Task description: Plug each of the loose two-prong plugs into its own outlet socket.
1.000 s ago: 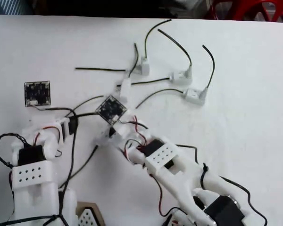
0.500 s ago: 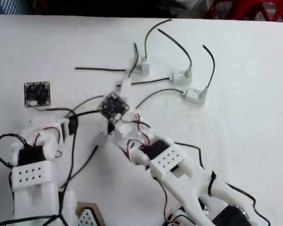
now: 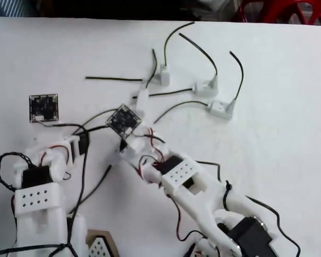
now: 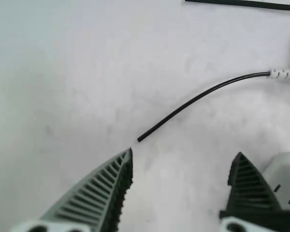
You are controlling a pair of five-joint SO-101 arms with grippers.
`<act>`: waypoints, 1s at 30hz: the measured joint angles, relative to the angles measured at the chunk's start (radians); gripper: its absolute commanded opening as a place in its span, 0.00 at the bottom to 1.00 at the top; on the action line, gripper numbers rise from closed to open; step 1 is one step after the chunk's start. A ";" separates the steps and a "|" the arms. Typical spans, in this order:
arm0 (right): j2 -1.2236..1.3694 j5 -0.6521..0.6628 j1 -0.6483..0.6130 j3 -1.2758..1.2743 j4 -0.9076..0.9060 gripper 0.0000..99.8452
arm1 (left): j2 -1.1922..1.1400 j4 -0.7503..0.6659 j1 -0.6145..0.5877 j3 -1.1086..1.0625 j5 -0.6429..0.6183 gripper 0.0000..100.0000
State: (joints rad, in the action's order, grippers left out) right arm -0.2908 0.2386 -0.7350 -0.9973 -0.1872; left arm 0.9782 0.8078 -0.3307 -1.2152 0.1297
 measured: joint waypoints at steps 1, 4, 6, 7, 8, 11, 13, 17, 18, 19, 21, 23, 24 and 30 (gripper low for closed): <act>0.002 0.000 -0.005 0.000 0.002 0.02 | 0.000 0.000 0.000 0.000 0.000 0.32; 0.009 0.000 -0.005 0.002 0.002 0.02 | 0.000 0.000 0.000 0.000 0.000 0.32; 0.015 0.000 -0.005 0.002 0.003 0.02 | 0.000 0.000 0.000 0.000 0.000 0.32; 0.017 0.000 -0.003 0.002 0.003 0.02 | 0.000 0.000 0.000 0.000 0.000 0.32; 0.017 0.000 -0.003 0.002 0.002 0.02 | 0.000 0.000 0.000 0.000 0.000 0.32; 0.017 0.000 -0.005 0.014 -0.032 0.02 | 0.000 0.000 0.000 -0.003 0.000 0.32; 0.017 -0.002 -0.005 0.021 -0.049 0.02 | 0.000 0.000 0.000 -0.003 0.002 0.32; -0.006 0.000 -0.008 0.021 -0.084 0.02 | 0.000 0.000 0.000 -0.003 0.002 0.32; -0.009 0.000 -0.008 0.021 -0.084 0.02 | 0.000 0.000 0.000 -0.003 0.002 0.32; -0.012 0.000 -0.008 0.021 -0.086 0.02 | 0.000 0.000 0.000 -0.003 0.002 0.32; -0.014 0.000 -0.009 0.020 -0.091 0.02 | 0.000 0.000 0.000 -0.003 0.002 0.32; -0.015 0.000 -0.009 0.020 -0.091 0.02 | 0.000 0.000 0.000 -0.003 0.002 0.32; -0.015 0.000 -0.009 0.020 -0.091 0.02 | 0.000 0.000 0.000 -0.003 0.002 0.32; -0.015 0.000 -0.009 0.038 -0.092 0.02 | 0.000 0.000 0.000 -0.003 0.002 0.32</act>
State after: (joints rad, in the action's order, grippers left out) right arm -0.3061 0.2386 -0.7442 -0.9590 -0.2793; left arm 0.9782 0.8078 -0.3307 -1.2183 0.1312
